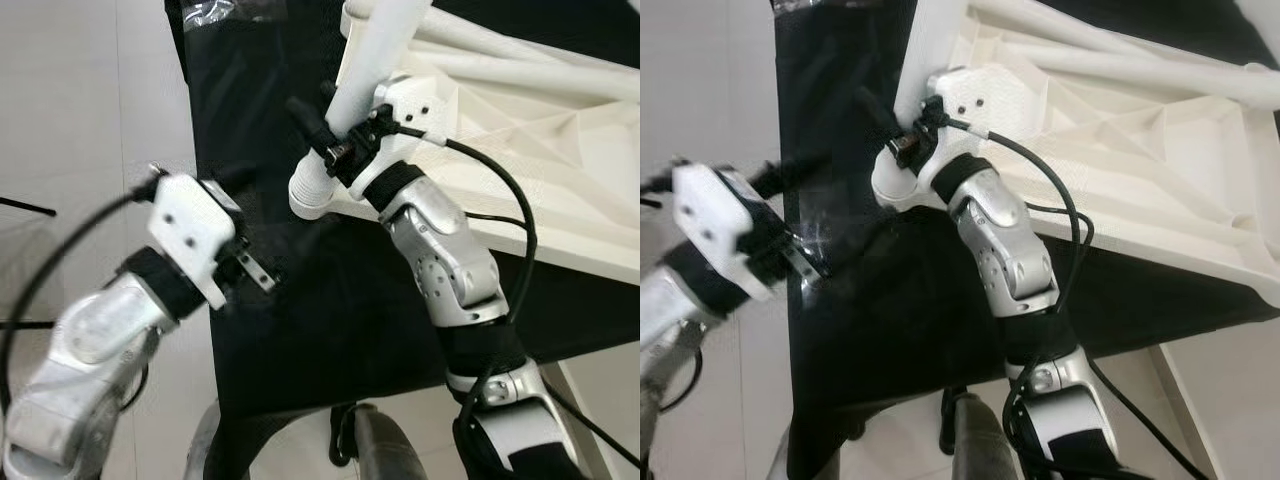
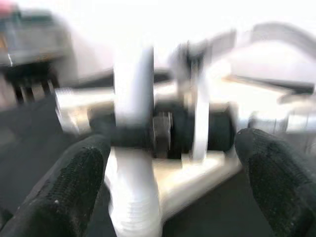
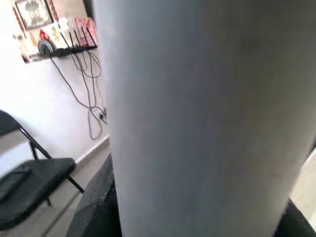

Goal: Building children table

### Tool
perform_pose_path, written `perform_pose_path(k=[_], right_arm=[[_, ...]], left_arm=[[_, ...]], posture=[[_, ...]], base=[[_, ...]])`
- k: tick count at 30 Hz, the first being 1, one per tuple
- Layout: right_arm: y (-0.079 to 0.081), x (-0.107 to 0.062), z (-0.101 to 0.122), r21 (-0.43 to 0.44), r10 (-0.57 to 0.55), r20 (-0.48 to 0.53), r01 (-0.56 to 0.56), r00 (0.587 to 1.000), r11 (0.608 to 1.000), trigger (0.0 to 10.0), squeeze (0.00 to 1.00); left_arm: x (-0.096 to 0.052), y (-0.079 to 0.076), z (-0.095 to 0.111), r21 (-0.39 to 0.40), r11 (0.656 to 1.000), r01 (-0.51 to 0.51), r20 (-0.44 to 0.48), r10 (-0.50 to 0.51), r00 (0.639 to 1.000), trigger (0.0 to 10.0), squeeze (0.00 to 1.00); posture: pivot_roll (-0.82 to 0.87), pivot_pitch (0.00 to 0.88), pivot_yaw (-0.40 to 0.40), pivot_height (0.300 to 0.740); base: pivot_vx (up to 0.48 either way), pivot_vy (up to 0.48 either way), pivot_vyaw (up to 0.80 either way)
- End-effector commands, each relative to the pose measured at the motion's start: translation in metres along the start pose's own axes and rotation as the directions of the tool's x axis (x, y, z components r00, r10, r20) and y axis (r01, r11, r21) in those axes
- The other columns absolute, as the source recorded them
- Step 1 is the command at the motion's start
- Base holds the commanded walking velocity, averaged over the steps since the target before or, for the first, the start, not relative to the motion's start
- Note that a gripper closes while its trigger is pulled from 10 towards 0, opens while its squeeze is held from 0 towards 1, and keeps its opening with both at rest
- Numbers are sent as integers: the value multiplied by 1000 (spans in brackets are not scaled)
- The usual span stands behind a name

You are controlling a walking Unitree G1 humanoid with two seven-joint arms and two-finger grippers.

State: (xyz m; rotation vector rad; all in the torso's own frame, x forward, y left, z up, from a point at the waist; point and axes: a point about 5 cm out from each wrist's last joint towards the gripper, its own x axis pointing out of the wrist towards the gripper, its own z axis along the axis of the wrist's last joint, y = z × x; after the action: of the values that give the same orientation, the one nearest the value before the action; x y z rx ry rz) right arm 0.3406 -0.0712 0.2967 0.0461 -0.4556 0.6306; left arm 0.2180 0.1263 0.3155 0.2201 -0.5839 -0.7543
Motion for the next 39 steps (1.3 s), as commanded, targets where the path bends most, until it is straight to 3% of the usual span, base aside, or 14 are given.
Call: perform_pose_path(k=[1, 3, 5, 6, 8, 11, 12, 13, 23, 31, 32, 34, 39], right_arm=[[-13, -2, 0, -70, -50, 14, 51, 999, 996, 10000, 0], [-15, 0, 1, -78, -52, 19, 54, 998, 995, 10000, 0], [-15, 4, 5, -175, -41, 27, 45, 999, 984, 10000, 0], [-15, 4, 5, -175, -41, 27, 45, 999, 984, 10000, 0], [-11, 8, 8, -290, -5, 33, 14, 999, 957, 10000, 0], [-6, 11, 9, -313, 18, 34, -6, 999, 950, 10000, 0], [7, 17, 11, -323, 67, 39, -51, 997, 945, 10000, 0], [11, 19, 11, -324, 87, 43, -69, 995, 944, 10000, 0], [25, 22, 14, -348, 171, 59, -140, 984, 927, 10000, 0], [49, 22, 7, -429, 266, 43, -223, 963, 875, 10000, 0], [51, 23, 5, -448, 269, 34, -226, 963, 865, 10000, 0], [53, 24, 2, -478, 266, 21, -224, 964, 849, 10000, 0], [49, 26, -1, -483, 235, 7, -202, 972, 852, 10000, 0]], left_arm=[[3, 4, 20, 13, 999, 35, 77, -36, 996, 10000, 0], [7, 7, 28, 19, 999, 46, 110, -48, 993, 10000, 0], [17, 13, 45, 41, 997, 71, 181, -78, 980, 10000, 0], [17, 13, 45, 41, 997, 71, 181, -78, 980, 10000, 0], [27, 21, 57, 82, 995, 60, 216, -76, 973, 10000, 0], [34, 25, 60, 83, 996, 38, 234, -56, 971, 10000, 0], [49, 30, 58, 97, 995, -2, 231, -21, 973, 10000, 0], [54, 31, 57, 98, 995, -3, 225, -19, 974, 10000, 0], [68, 35, 60, 117, 993, -2, 227, -25, 974, 10000, 0], [78, 33, 65, 158, 987, 17, 240, -55, 969, 10000, 0], [79, 33, 68, 157, 987, 14, 250, -54, 967, 0, 0], [79, 33, 73, 145, 989, 8, 272, -48, 961, 0, 0], [82, 35, 73, 145, 989, 13, 276, -53, 960, 0, 0]], posture=[[184, 303, -88, 740], [184, 303, -88, 740], [179, 289, -84, 740], [179, 289, -84, 740], [179, 279, -82, 740], [181, 270, -78, 740], [173, 257, -73, 740], [172, 255, -73, 740], [165, 241, -65, 740], [161, 230, -59, 740], [164, 227, -60, 740], [166, 225, -61, 740], [170, 223, -64, 740]], base=[[0, 0, 0], [0, 0, 0], [0, 0, 0], [0, 0, 0], [0, 0, 0], [0, 0, 0], [0, 0, 0], [0, 0, 0], [0, 0, 0], [0, 0, 0], [0, 0, 0], [0, 0, 0], [0, 0, 0]])
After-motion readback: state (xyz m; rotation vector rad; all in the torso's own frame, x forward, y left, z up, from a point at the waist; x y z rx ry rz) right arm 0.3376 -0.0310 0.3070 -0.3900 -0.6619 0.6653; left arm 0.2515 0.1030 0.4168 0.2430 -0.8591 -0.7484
